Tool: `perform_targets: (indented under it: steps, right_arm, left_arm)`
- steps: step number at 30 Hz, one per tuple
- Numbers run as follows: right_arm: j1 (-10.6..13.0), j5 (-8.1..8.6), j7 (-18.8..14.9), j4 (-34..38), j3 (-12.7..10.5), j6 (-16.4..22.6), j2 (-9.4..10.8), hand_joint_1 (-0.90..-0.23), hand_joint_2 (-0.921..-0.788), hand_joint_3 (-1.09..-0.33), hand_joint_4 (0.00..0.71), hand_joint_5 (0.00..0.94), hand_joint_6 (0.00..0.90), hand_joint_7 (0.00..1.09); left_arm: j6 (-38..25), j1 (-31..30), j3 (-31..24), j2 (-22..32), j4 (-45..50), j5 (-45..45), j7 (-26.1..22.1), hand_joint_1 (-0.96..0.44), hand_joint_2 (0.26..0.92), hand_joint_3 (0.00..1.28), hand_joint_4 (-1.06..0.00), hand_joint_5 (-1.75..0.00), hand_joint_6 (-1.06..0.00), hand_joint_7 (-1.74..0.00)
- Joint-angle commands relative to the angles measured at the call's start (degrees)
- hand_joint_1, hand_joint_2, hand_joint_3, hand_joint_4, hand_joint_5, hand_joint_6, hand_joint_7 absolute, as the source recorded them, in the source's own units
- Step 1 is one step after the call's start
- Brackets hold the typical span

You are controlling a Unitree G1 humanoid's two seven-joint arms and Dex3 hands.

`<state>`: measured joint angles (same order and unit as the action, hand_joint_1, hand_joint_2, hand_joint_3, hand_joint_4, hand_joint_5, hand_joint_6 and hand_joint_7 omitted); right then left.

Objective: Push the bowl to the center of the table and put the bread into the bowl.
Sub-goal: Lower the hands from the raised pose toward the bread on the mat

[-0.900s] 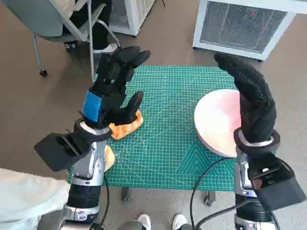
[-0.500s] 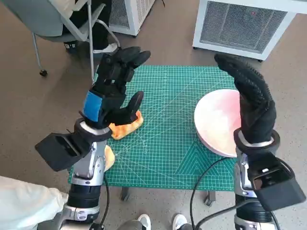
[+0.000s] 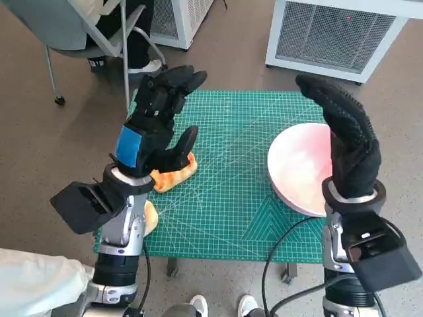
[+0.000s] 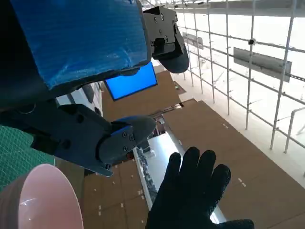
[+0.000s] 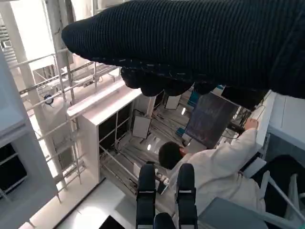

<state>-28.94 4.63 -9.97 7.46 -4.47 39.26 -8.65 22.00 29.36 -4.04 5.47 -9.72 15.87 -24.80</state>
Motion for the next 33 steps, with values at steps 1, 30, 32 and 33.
perform_targets:
  steps: [1,30,32,33]
  right_arm:
    - [1.75,1.71,-0.55,1.14,-1.32,0.22,-0.97,-0.509,-0.921,-0.690,0.384,0.005,-0.001,0.74]
    - [-3.89,-4.50,21.94,50.51,-19.20,9.47,-14.01,-0.497,-0.921,-0.686,0.385,0.004,0.103,0.52]
    - [-4.32,-2.71,20.28,53.79,-19.71,8.97,-14.10,-0.500,-0.921,-0.682,0.376,0.002,0.121,0.47]
    - [-4.52,-1.91,19.48,54.99,-19.93,8.82,-14.08,-0.499,-0.921,-0.681,0.368,0.001,0.127,0.45]
  left_arm:
    - [0.66,0.84,0.22,0.40,0.39,-0.55,-0.01,-0.26,0.731,0.85,0.00,-0.62,0.00,-0.84]
    - [0.96,-0.11,-0.40,0.97,0.76,-1.31,2.11,-0.29,0.726,0.84,0.00,-0.64,0.00,-0.86]
    - [0.82,-0.06,-0.37,0.94,0.79,-1.24,2.21,-0.29,0.728,0.84,0.00,-0.64,0.00,-0.86]
    - [0.76,-0.04,-0.36,0.95,0.80,-1.19,2.23,-0.28,0.729,0.84,0.00,-0.64,0.00,-0.86]
